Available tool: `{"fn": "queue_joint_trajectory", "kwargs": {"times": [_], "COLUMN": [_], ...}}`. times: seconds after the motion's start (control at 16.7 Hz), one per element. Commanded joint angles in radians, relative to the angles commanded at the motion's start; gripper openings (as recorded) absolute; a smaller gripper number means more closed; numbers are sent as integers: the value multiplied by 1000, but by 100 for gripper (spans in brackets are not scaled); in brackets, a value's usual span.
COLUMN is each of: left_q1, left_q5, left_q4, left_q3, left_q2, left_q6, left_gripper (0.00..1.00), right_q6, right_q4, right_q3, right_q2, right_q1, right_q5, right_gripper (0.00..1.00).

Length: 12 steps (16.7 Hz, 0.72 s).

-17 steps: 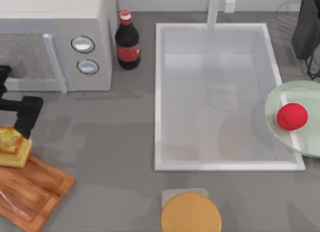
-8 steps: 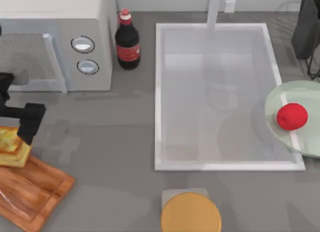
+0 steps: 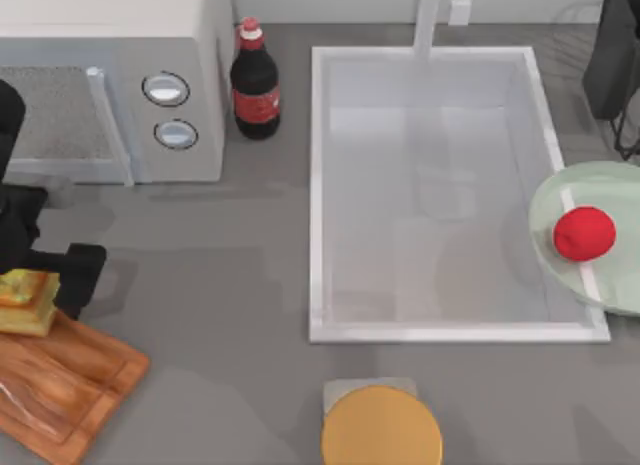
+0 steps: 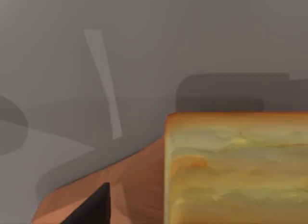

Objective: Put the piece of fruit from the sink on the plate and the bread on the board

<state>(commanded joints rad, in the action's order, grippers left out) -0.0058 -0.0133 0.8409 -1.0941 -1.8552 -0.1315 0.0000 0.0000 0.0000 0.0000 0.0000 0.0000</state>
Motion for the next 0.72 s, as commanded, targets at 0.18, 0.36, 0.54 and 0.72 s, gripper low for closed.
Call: {"fn": "queue_joint_trajectory", "kwargs": {"times": [0.18, 0.36, 0.54, 0.72], "left_q1": [2, 2, 2, 2], "left_q5": [1, 1, 1, 1], "left_q4": [-9, -9, -9, -9], "left_q3": [-3, -3, -3, -3], "left_q2": [-11, -11, -11, -11], "left_q6": [-2, -2, -2, -2], "left_gripper": [100, 92, 70, 47], "right_q6": [0, 0, 0, 0], "right_q4": [0, 0, 0, 0], "right_q3": [0, 0, 0, 0], "right_q2": [0, 0, 0, 0], "right_q1": [0, 0, 0, 0], "right_q5": [0, 0, 0, 0], "right_gripper": [100, 100, 100, 100]}}
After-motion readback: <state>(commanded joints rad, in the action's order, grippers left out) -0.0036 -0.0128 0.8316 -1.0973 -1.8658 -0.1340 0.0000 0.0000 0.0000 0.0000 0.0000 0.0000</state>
